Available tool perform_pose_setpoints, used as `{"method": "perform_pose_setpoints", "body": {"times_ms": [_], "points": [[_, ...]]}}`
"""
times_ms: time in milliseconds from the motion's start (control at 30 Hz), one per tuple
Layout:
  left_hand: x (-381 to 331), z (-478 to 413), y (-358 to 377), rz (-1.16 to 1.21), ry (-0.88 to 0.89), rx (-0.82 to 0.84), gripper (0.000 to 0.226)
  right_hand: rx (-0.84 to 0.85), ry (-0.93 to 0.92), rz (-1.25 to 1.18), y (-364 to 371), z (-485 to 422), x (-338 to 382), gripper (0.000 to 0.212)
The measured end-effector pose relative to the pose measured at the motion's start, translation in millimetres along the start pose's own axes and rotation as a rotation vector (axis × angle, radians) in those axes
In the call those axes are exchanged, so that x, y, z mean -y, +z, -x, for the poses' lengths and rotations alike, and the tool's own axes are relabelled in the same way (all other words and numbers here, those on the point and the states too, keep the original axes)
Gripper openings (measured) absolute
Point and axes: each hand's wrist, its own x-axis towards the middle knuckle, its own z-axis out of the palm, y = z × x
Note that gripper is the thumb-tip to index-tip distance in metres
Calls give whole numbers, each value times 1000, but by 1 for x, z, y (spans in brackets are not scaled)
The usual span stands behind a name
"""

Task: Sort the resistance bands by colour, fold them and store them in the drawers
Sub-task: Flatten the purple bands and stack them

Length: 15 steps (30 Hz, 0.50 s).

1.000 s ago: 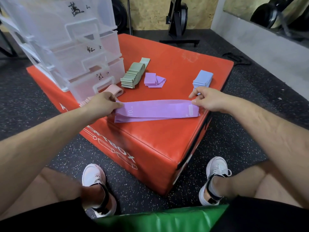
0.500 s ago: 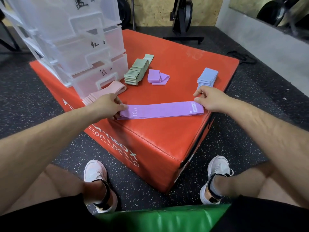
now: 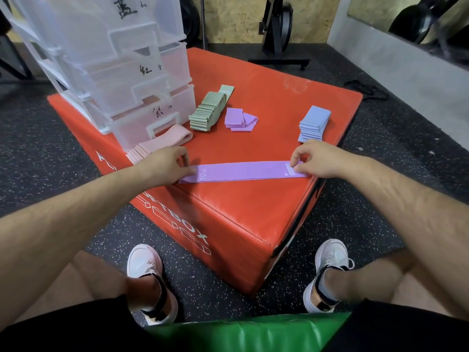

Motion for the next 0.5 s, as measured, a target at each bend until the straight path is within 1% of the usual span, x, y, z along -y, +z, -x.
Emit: {"method": "perform_pose_setpoints", "body": {"times_ms": [133,233,333,433,500], "points": [[-4,-14,-4,-3,18,-71,26,18,-39,174,-7,-9,10,10],[-22,-31,-5,29,92,-136,21,-12,-94,164,-8,-29,28,13],[-47,-53,-4,14,151,-211,16,-35,-175,178,-5,-57,50,23],[-65,-83,1,26,176,-208,17,15,-187,197,1,-93,60,32],[-73,-102,3,-25,217,-198,20,50,-170,190,6,-116,62,35]]}}
